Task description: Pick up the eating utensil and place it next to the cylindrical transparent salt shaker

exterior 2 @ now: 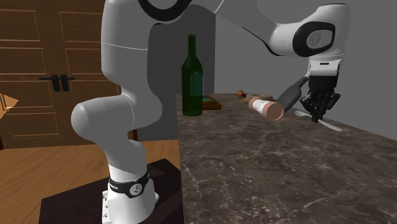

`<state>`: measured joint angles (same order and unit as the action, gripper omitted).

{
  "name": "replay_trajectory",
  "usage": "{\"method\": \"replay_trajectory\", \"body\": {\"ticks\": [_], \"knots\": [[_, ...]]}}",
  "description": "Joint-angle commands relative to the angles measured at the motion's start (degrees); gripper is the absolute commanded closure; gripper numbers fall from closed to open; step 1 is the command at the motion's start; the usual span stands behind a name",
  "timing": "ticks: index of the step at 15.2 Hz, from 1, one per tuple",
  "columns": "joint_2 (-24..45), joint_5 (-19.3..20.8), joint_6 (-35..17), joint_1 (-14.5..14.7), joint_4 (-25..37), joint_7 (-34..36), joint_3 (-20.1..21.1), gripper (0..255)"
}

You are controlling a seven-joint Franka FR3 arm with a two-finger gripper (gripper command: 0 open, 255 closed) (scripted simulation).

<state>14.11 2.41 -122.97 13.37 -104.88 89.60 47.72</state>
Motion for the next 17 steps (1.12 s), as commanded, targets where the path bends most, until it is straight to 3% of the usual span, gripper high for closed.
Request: {"method": "replay_trajectory", "body": {"ticks": [1, 5, 6, 11, 15, 17], "knots": [[0.06, 0.05, -0.07, 0.03, -0.01, 0.02, -0.02, 255], [0.05, 0.05, -0.06, 0.02, -0.01, 0.02, -0.02, 255], [0.05, 0.05, -0.06, 0.02, -0.01, 0.02, -0.02, 0], [0.05, 0.05, -0.06, 0.02, -0.01, 0.02, -0.02, 0], [-3.61, -3.09, 6.31, -1.92, 3.64, -2.01, 0.75, 0], [-3.61, -3.09, 6.31, -1.91, 3.64, -2.01, 0.73, 0]]}}
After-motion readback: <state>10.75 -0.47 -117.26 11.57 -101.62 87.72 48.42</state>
